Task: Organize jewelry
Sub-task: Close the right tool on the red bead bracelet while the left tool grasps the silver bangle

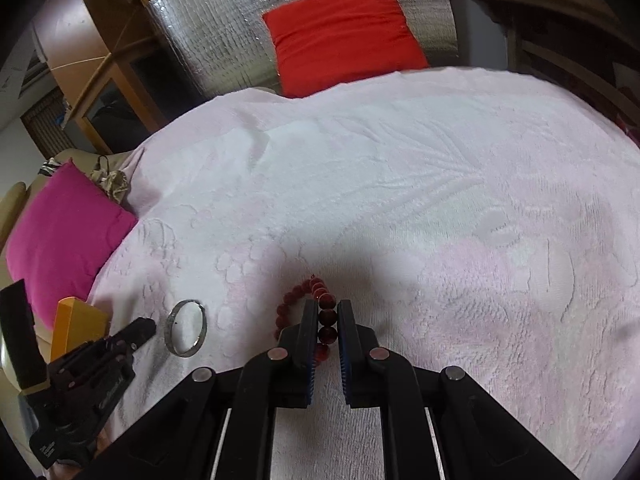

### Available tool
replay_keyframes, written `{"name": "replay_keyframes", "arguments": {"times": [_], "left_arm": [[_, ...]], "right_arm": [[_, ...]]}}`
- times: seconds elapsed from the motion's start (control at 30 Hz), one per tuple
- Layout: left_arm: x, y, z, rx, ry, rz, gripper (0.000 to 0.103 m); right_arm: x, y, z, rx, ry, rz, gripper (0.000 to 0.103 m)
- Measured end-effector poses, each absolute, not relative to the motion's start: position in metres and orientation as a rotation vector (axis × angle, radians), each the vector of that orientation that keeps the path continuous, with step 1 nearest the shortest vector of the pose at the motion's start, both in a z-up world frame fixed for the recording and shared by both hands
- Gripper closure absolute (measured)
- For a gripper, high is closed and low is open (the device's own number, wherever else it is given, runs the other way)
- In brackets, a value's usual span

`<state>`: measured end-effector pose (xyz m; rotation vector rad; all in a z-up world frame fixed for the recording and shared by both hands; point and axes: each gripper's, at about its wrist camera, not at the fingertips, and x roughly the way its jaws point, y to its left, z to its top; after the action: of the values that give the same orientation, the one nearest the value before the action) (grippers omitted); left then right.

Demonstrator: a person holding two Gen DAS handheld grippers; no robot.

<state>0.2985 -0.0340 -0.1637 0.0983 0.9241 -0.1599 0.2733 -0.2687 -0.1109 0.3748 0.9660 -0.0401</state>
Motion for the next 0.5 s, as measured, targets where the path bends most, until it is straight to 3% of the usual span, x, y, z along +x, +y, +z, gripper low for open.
{"name": "replay_keyframes", "arguments": {"times": [0.03, 0.07, 0.23, 0.5], "left_arm": [[0.297, -0.037, -0.162, 0.112, 0.908, -0.147, 0.026], [0.294, -0.039, -0.158, 0.124, 0.872, -0.142, 0.018], [0.302, -0.056, -0.172, 0.205, 0.907, -0.134, 0.017], [0.329, -0.043, -0.192, 0.102, 0.990, -0.131, 0.018]], "right_arm": [[0.275, -0.269, -0.113, 0.380, 0.975, -0.042, 0.092], [0.277, -0.270, -0.115, 0.386, 0.985, -0.046, 0.092], [0.279, -0.273, -0.121, 0.384, 1.000, -0.058, 0.092], [0.283, -0.276, -0.129, 0.383, 1.018, -0.059, 0.092]]}}
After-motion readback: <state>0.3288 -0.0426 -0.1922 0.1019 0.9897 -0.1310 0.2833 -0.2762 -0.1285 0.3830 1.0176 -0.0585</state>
